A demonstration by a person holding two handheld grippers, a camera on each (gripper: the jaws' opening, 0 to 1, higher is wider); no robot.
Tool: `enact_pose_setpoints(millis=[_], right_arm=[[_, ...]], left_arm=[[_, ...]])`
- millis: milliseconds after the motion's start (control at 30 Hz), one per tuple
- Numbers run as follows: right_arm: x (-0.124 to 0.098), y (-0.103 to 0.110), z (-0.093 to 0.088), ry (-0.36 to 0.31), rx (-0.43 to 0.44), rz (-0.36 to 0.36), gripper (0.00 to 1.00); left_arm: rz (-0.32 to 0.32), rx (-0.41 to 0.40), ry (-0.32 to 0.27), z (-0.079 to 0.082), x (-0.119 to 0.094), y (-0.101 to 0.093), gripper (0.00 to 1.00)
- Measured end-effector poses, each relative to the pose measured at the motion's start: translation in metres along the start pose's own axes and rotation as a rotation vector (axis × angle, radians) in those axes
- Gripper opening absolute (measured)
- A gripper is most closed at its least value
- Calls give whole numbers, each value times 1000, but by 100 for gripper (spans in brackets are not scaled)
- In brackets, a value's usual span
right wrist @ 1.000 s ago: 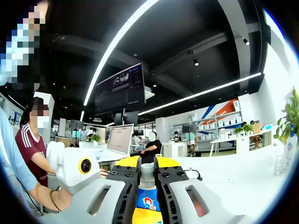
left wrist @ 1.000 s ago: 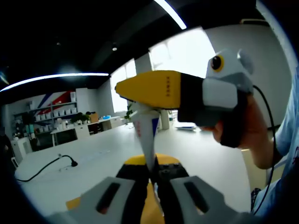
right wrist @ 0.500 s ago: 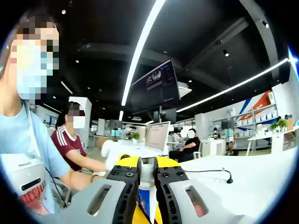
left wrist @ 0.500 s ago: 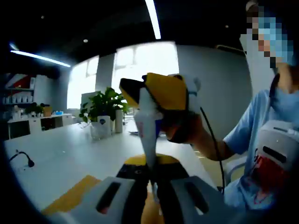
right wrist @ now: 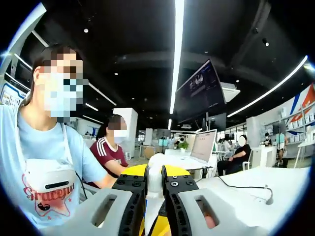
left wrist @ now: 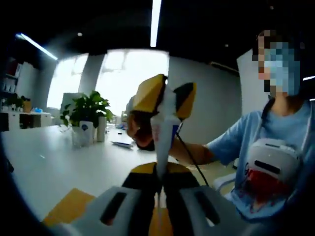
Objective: Pick up the toothpaste unscrew the cap squeeze it onto the small board screw the cap back on and return it to the table
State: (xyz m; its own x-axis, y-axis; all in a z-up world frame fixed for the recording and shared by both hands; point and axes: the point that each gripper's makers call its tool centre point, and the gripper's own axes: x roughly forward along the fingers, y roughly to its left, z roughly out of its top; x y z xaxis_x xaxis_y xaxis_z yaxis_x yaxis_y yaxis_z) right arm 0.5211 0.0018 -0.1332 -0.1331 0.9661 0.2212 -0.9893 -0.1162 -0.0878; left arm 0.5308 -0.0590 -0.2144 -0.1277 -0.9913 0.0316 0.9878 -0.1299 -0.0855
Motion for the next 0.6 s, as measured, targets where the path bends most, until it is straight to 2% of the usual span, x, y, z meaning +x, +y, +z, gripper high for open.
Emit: enact_pose_setpoints(millis=[300,367,467,500,533,567,600], right_arm=[[-5,4,5,-55,18,-17,11],[-6,-3,6,-46,-30,-80,12],[-11,-17,1,19,-51,-224,25],[-15,-25,-7,80,7,-323,22],[-20,-30,-6,114,3,-419,22],[-19,-31,6,78,-66,-475,23],[-19,-28,11,77,-90,-513,24]], left_arm=[[11,37,20,2,8,-10,3],[46,44,20,2,8,-6,3],[136,25,2,5,5,9,3],[155,18,-2,5,4,11,3],[195,29,4,5,2,15,3],[206,45,9,5,1,16,3],[231,59,19,4,-1,19,3]])
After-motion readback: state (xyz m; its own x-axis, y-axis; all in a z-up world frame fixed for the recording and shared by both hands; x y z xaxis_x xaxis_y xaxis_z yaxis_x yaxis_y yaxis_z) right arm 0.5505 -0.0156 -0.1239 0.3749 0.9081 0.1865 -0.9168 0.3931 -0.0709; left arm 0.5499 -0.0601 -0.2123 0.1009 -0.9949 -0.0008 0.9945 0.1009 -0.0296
